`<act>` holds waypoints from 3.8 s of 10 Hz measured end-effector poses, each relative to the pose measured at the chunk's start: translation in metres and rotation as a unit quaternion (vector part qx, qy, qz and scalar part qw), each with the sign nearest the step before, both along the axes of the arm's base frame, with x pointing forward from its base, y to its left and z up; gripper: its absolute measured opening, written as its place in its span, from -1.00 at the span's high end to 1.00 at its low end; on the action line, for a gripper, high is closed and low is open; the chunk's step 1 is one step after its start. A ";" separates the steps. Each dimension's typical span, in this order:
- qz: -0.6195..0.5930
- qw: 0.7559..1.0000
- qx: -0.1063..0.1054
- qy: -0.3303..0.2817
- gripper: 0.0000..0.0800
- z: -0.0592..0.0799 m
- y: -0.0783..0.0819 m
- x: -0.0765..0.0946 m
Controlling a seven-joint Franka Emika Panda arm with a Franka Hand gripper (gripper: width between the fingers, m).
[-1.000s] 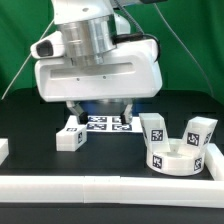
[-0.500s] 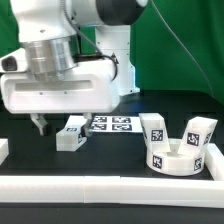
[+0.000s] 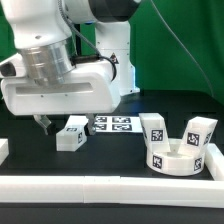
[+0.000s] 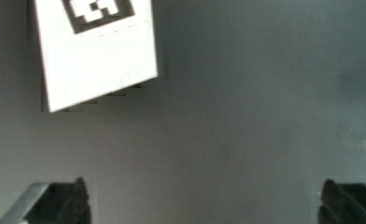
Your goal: Assemble stool
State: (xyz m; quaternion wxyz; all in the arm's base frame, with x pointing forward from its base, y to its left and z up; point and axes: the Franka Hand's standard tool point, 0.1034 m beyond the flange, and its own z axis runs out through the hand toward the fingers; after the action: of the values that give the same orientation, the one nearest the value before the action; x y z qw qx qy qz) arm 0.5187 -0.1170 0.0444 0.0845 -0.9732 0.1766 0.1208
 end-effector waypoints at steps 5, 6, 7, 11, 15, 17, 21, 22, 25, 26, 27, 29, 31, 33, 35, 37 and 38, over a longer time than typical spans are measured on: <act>0.011 0.984 0.072 0.162 -0.62 -0.009 -0.009 -0.021; 0.013 0.976 0.091 0.195 -0.62 -0.009 -0.007 -0.026; 0.014 0.972 0.099 0.214 -0.62 -0.014 -0.008 -0.027; 0.012 0.931 0.122 0.345 -0.62 -0.025 -0.004 -0.050; 0.009 0.913 0.125 0.389 -0.62 -0.037 -0.003 -0.051; 0.008 0.913 0.123 0.389 -0.41 -0.038 -0.002 -0.052; 0.007 0.913 0.123 0.389 0.19 -0.038 -0.002 -0.052; 0.014 0.916 0.125 0.381 0.19 -0.035 -0.002 -0.048; 0.036 0.928 0.131 0.348 0.19 0.013 0.014 -0.028; 0.040 0.930 0.128 0.342 0.19 0.037 0.023 -0.020; 0.046 0.933 0.131 0.333 0.18 0.060 0.028 -0.014; 0.044 0.935 0.128 0.329 0.18 0.055 0.026 -0.013; 0.043 0.943 0.119 0.308 0.18 0.051 0.022 -0.005; 0.044 0.949 0.115 0.291 0.18 0.053 0.020 0.003; 0.043 0.983 0.068 0.162 0.18 0.072 0.032 0.018; 0.035 0.997 0.031 0.066 0.18 0.077 0.040 0.013; 0.027 0.999 0.019 0.033 0.18 0.078 0.045 0.006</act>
Offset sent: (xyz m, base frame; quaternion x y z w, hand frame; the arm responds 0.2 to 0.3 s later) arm 0.0000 0.0000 0.0000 0.0000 -0.1938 0.0000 0.9810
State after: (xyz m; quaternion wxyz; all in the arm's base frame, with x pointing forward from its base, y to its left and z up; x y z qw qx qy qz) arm 0.5243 -0.0717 0.1224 0.0942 -0.9712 0.1503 0.1589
